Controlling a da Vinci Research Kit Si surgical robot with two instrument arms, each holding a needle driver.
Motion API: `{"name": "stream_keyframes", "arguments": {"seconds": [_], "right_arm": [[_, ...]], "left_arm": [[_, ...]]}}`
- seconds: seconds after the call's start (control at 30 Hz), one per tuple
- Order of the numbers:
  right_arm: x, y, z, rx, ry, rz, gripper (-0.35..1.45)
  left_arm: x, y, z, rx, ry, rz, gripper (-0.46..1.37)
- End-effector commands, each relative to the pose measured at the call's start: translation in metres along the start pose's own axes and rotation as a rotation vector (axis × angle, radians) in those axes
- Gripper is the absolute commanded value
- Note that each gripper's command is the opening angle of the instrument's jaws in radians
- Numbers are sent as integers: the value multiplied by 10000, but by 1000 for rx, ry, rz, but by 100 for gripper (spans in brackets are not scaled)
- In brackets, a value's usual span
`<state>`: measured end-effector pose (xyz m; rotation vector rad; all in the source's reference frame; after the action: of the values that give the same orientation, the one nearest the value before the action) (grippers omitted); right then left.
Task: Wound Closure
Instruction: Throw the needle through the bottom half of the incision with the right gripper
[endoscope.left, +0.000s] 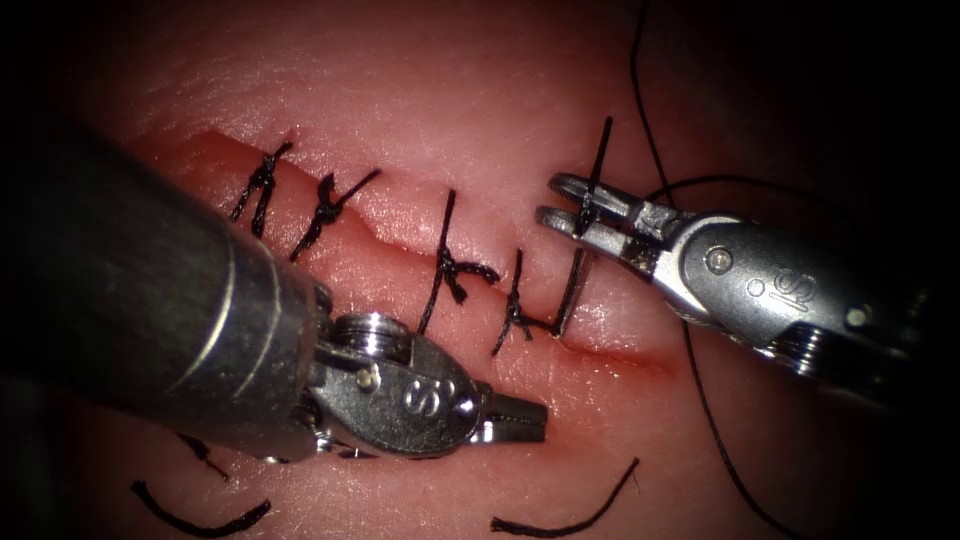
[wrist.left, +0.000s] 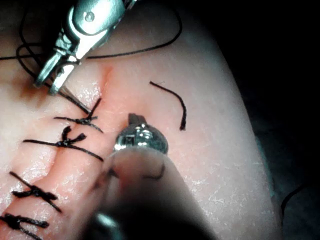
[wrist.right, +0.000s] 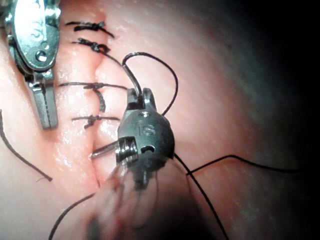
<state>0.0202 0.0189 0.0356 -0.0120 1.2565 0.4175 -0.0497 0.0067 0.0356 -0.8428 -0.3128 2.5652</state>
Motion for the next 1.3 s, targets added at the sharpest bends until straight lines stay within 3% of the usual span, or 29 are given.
{"name": "stream_keyframes", "arguments": {"seconds": [0.03,0.33,0.57,0.9,1.3], "right_arm": [[-3,2,0,7,25,37,-35],[-23,15,3,31,133,213,-35],[-36,32,2,49,134,376,-35],[-32,51,4,39,118,516,-35],[-30,58,7,42,117,567,-35]], "left_arm": [[-1,0,-1,-2,0,2,-35],[-11,4,3,6,3,7,-35],[-19,9,7,12,9,1,-35],[-30,14,12,16,6,-3,-35],[-40,13,15,14,12,-13,-35]]}}
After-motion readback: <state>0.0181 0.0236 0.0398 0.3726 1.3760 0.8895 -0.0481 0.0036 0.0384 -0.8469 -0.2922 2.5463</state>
